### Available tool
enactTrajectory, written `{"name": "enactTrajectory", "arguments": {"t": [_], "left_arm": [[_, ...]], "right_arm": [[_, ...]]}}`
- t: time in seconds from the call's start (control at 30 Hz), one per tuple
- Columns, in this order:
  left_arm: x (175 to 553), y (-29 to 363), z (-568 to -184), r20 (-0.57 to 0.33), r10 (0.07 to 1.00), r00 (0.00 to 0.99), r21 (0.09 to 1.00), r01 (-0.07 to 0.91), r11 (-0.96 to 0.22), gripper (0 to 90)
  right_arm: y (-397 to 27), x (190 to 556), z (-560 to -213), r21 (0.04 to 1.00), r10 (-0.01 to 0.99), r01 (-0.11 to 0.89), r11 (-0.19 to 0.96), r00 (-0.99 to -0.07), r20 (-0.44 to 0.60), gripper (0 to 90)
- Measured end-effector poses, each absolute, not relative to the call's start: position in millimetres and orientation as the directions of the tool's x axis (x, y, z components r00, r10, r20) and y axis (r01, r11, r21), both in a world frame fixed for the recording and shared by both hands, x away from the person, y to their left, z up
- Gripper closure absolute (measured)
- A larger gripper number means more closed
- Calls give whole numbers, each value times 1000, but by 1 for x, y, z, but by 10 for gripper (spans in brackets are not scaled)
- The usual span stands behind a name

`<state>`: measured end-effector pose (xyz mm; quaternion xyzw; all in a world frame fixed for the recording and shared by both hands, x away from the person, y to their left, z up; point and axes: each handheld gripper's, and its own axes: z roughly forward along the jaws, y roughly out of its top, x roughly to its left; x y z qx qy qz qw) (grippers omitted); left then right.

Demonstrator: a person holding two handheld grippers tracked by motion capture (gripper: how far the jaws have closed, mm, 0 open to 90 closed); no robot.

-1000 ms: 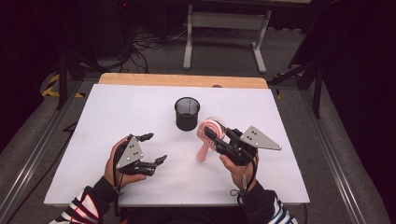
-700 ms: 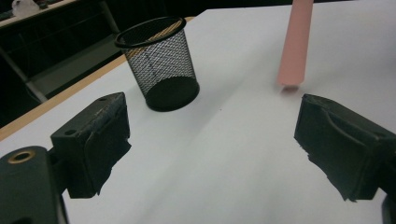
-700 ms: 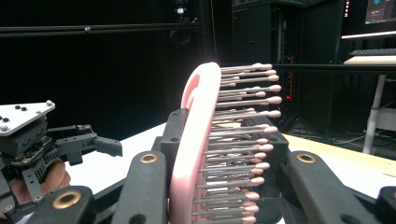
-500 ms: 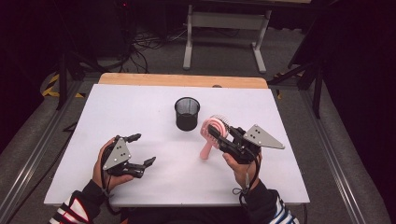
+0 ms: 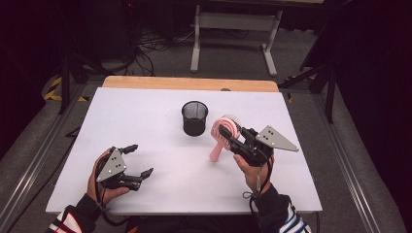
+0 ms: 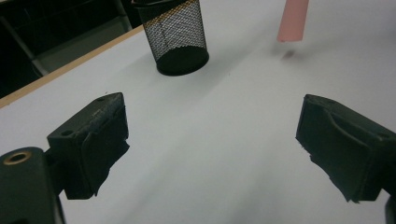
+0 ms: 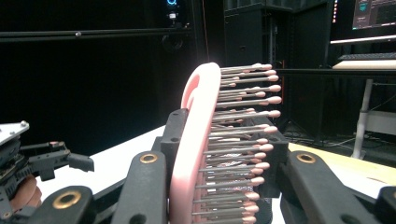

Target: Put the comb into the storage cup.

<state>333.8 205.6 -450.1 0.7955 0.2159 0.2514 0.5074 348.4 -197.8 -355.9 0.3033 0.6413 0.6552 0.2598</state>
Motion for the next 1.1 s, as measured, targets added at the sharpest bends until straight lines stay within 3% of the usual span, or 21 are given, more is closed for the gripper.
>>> {"name": "enactTrajectory", "arguments": {"t": [1.1], "left_arm": [[334,221,-458,143,615,775,921,123,-370,96]], "right_arm": [[-196,383,-324,998,755,5,-55,-654,45,639]]}}
